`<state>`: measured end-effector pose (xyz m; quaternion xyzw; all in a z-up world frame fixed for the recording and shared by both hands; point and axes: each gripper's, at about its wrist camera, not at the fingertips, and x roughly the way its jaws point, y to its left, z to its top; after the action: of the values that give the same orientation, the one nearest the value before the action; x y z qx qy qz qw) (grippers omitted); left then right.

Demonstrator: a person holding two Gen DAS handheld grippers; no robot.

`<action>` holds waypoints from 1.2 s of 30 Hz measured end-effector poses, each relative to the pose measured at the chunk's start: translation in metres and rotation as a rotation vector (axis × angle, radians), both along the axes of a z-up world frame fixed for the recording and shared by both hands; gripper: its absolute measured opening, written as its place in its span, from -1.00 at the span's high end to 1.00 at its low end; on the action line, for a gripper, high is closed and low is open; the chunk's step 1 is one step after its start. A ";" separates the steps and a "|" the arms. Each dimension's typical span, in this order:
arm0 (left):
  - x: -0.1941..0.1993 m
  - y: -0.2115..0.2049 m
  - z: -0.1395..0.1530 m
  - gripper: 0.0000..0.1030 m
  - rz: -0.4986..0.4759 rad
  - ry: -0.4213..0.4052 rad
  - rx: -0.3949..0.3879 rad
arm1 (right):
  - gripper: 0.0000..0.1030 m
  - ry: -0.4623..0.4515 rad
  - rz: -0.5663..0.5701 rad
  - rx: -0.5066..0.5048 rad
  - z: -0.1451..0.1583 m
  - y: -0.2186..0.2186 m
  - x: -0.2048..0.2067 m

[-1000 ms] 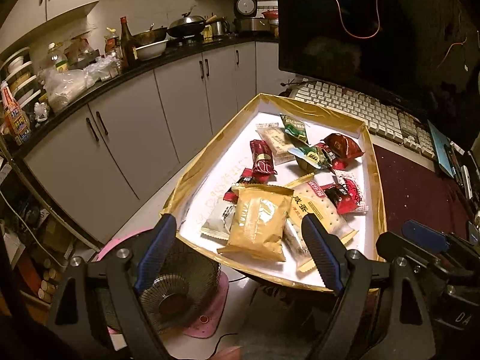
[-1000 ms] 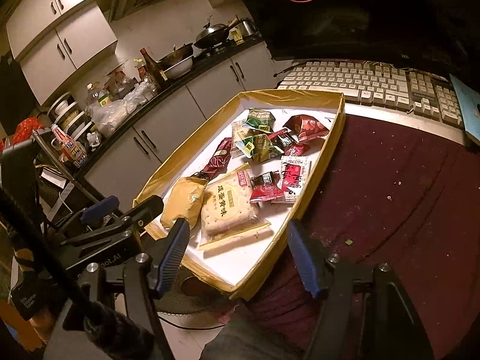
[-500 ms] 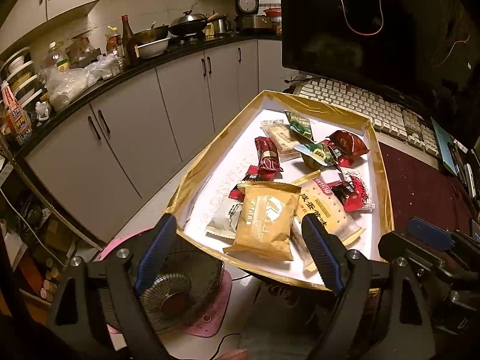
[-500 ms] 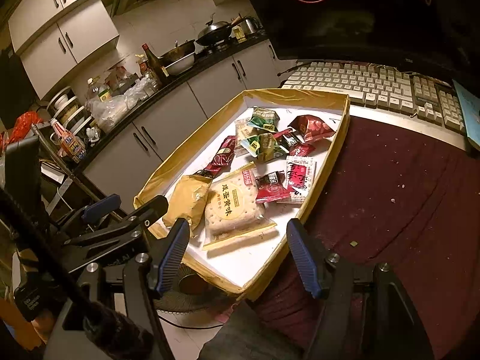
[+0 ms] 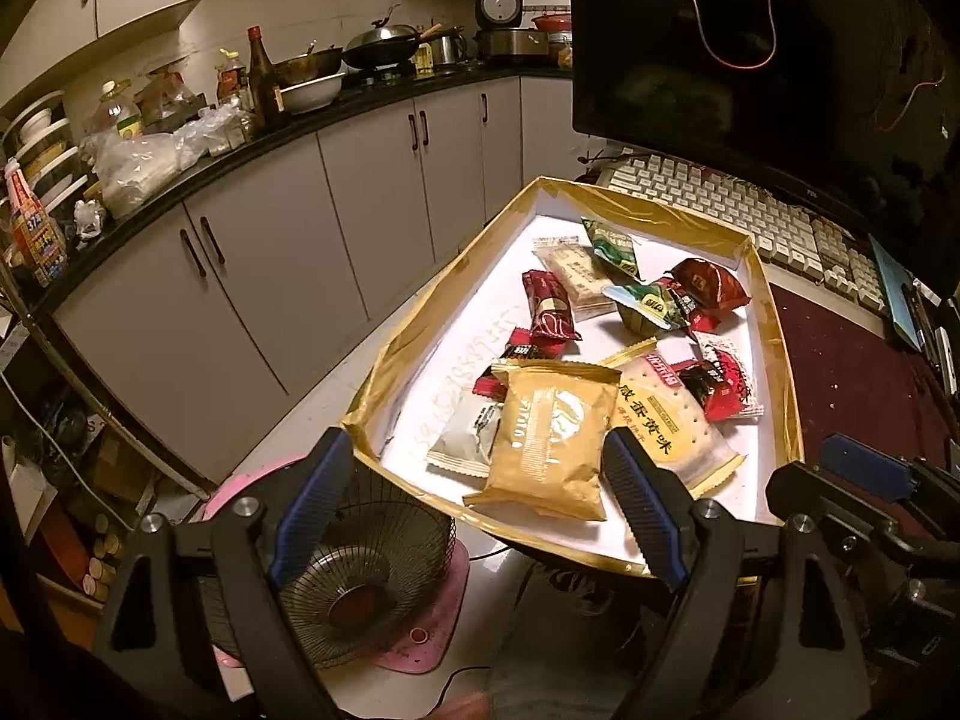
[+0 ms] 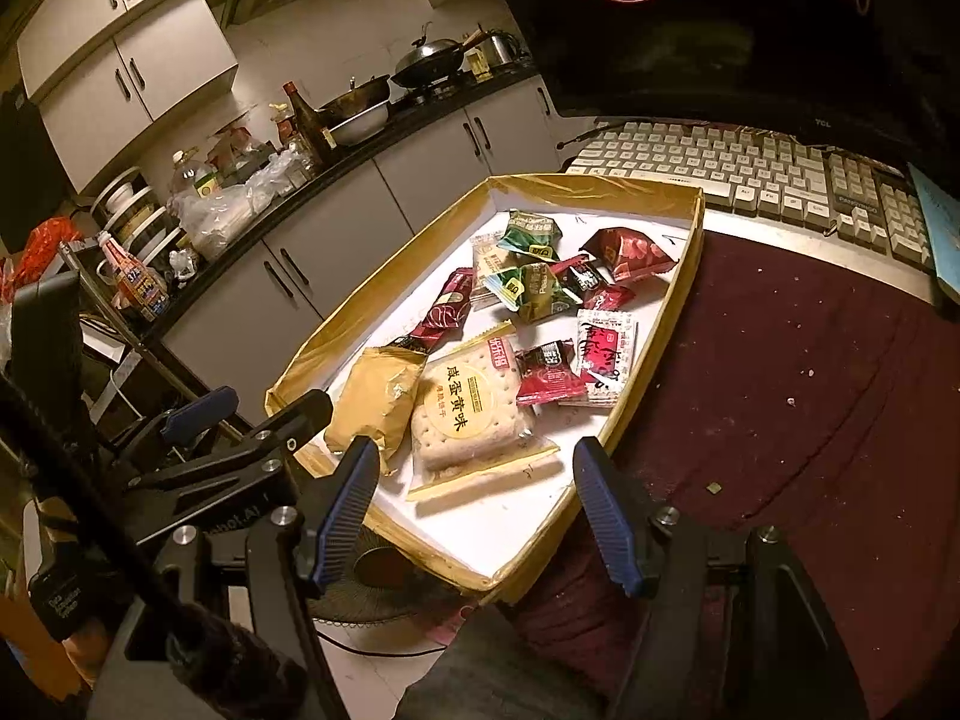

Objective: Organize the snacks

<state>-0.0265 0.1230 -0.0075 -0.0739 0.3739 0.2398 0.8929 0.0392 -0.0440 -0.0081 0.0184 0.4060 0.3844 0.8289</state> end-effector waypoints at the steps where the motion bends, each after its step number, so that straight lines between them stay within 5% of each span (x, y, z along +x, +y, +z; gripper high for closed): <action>1: -0.001 0.002 0.000 -0.66 0.003 -0.002 0.001 | -0.30 -0.001 -0.002 -0.003 0.000 0.001 0.000; 36: 0.001 0.013 0.000 -0.66 -0.005 -0.007 0.009 | -0.44 -0.027 -0.040 -0.075 -0.003 0.016 0.001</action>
<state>-0.0258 0.1361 -0.0079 -0.0698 0.3699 0.2390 0.8951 0.0404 -0.0282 -0.0108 -0.0099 0.4082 0.3526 0.8420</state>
